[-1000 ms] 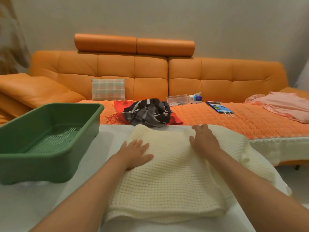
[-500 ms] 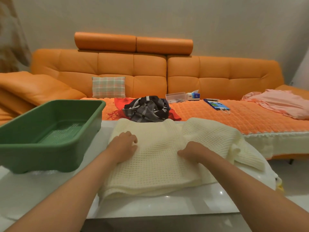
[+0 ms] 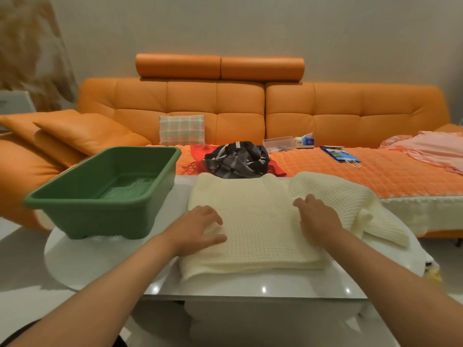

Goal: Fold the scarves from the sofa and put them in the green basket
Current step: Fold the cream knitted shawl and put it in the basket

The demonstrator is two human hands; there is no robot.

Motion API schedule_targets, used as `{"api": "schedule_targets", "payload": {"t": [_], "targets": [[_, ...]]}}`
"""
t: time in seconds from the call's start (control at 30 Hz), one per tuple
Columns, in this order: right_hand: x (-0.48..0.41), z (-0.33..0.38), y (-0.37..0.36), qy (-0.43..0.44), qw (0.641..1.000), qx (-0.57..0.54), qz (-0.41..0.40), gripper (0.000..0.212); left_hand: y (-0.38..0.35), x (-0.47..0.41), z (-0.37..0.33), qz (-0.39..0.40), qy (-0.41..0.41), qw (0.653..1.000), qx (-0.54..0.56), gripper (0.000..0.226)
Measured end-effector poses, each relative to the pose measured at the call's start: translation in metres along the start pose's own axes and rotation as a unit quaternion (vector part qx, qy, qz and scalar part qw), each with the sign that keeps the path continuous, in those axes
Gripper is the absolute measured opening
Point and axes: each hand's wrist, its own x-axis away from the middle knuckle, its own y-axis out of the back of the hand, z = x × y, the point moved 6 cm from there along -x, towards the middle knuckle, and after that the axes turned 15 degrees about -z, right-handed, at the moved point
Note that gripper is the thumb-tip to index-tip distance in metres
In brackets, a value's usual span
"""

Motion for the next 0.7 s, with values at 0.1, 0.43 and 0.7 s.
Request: {"api": "schedule_targets", "payload": {"t": [0.1, 0.43, 0.7], "targets": [[0.004, 0.037, 0.014, 0.097, 0.99, -0.101, 0.001, 0.034, 0.004, 0.015, -0.011, 0.115, -0.023, 0.992, -0.051, 0.081], [0.032, 0.06, 0.007, 0.113, 0.936, -0.199, 0.269, 0.092, 0.041, 0.016, -0.008, -0.054, 0.086, 0.987, -0.126, 0.025], [0.024, 0.021, -0.001, 0.032, 0.958, -0.115, 0.26, 0.078, 0.017, 0.017, -0.002, 0.019, 0.094, 0.995, -0.005, 0.032]]}}
